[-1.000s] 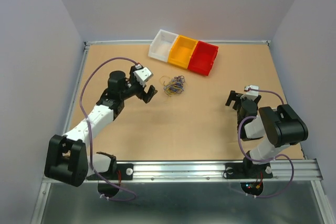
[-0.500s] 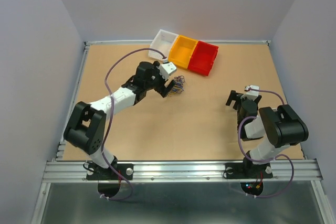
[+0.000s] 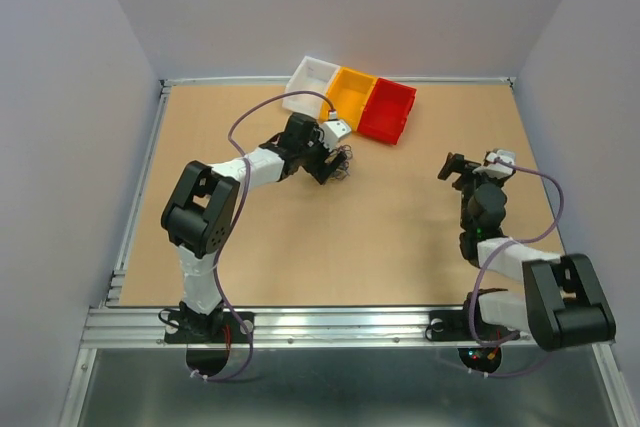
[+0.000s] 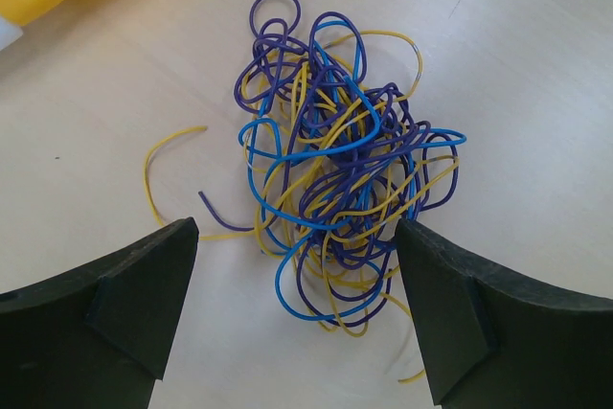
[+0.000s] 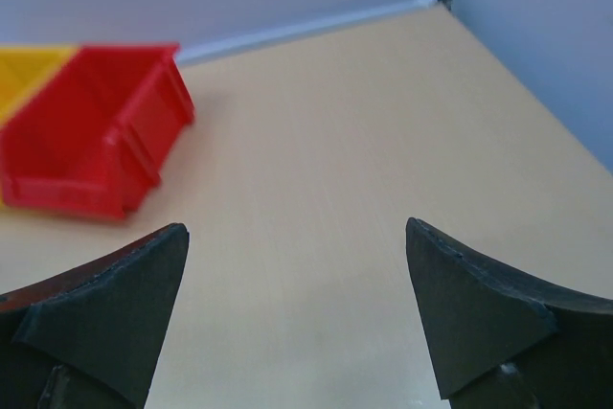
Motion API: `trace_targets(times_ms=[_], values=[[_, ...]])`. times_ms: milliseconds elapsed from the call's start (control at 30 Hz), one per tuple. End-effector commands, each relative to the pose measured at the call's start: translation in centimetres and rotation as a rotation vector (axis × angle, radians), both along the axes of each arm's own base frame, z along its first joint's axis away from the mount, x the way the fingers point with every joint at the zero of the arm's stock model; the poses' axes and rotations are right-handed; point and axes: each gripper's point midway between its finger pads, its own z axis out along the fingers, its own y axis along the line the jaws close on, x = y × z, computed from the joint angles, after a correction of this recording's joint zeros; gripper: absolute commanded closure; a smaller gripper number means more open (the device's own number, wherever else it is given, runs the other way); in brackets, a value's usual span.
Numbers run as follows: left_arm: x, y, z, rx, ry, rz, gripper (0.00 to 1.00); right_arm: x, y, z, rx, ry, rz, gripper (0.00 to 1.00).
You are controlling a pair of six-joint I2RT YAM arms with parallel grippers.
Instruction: Untangle the cables
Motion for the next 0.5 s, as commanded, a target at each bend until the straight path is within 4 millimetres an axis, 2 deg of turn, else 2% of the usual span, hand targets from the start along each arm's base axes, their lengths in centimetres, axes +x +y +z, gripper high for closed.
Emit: trace_targets(times_ms=[0,33,67,100,133,167,200,233,267,300,333,400,433,467], values=[[-0.1,-0.6,2.0,-0.033,-0.024,-0.028,0.03,1.2,1.3,7.5,0.126,-0.154,0.044,0.0],[-0.5,-0.9,1.6,-0.026,-0.016,-0.036,0.04,1.4,1.4,6.6,0.144,-0.076,0.038,0.0],[-0.8,-0.8,1.0,-0.015,-0.003,-0.035,0.05,1.7,1.7,7.1,0.231,-0.063,0.024,0.0],[-0.9,-0.9,0.5,-0.004,0.004,-0.038,0.07,2.5,1.9,9.6,0.269,-0.076,0.026,0.0],[-1.1,-1.2,0.2,0.007,0.007,-0.043,0.14,2.2,2.1,8.3,0.29,0.002,0.019,0.0],[-1.1,-1.2,0.2,0.015,0.014,-0.042,0.18,2.0,2.9,9.6,0.351,-0.023,0.056,0.0],[-1.3,-1.5,0.2,0.007,0.02,-0.049,0.3,1.7,3.6,10.8,0.39,-0.064,0.093,0.0],[-1.3,-1.4,0.3,0.004,0.021,-0.044,0.37,1.4,4.2,11.8,0.43,-0.102,0.134,0.0],[-1.5,-1.7,0.4,-0.006,0.028,-0.054,0.45,0.5,6.7,13.8,0.44,-0.138,0.293,0.0],[-1.6,-1.7,0.5,-0.011,0.03,-0.057,0.58,-0.1,8.2,15.5,0.408,-0.184,0.397,0.0],[-1.8,-1.8,0.5,-0.017,0.038,-0.066,0.63,-0.9,9.6,16.2,0.369,-0.196,0.489,0.0],[-2.1,-1.9,0.5,-0.017,0.044,-0.074,0.7,-2.1,10.9,17.4,0.279,-0.227,0.589,0.0],[-2.2,-2.0,0.4,-0.022,0.05,-0.085,0.76,-2.7,10.7,18.6,0.286,-0.28,0.593,0.0],[-2.4,-2.0,0.4,-0.022,0.056,-0.088,0.8,-2.8,10.7,18.0,0.302,-0.272,0.585,0.0]])
